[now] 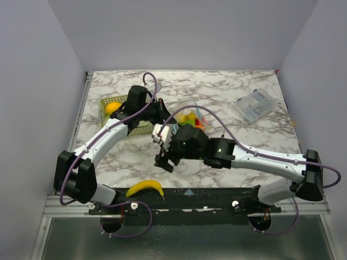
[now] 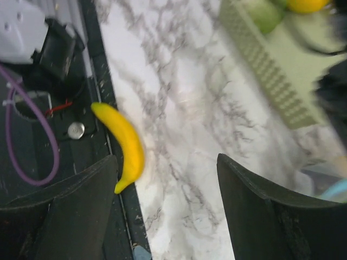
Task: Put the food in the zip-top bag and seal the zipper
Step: Pick up the fake fruit from the center of the board, then place the fake fruit in the zipper food storage bag.
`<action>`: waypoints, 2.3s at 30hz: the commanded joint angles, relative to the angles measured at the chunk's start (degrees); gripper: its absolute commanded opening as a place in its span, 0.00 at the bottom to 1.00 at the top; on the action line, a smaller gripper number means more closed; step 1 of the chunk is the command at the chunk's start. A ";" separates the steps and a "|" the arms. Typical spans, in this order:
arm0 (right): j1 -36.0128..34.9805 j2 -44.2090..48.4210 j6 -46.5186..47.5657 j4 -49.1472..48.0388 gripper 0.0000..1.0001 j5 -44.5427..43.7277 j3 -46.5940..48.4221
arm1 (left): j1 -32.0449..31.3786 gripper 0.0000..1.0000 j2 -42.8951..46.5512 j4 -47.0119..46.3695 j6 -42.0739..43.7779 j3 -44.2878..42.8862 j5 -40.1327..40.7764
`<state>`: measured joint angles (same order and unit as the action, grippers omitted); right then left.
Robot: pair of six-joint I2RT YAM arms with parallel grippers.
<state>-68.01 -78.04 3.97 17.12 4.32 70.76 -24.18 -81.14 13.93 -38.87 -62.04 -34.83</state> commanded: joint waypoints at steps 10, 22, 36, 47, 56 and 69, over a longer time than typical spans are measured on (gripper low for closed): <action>-7.75 -15.41 -1.21 -26.60 0.76 -1.90 -15.56 | 2.49 0.00 -1.26 2.53 1.43 -1.74 -4.31; -8.62 -24.25 -3.80 -31.74 0.73 2.70 -14.76 | 3.63 0.00 0.49 2.52 1.78 0.45 -4.45; -8.89 -27.83 -6.07 -31.89 0.45 -6.44 -14.60 | 3.79 0.00 0.42 2.52 1.78 0.59 -5.00; -8.85 -1.21 -2.69 -20.47 0.00 -17.24 -20.57 | 4.06 0.00 0.30 4.22 1.41 -1.42 -4.89; -8.80 16.47 3.16 -2.73 0.00 -44.42 -18.61 | 4.15 0.00 0.75 1.91 -2.51 -0.90 -6.03; -3.10 9.32 10.48 9.06 0.00 -61.77 -3.18 | 4.16 0.00 4.53 -1.43 -6.91 1.30 -6.52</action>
<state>-73.17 -65.08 12.01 20.08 -52.73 63.13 -20.36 -79.81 16.32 -43.16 -62.11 -39.29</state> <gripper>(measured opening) 0.271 0.012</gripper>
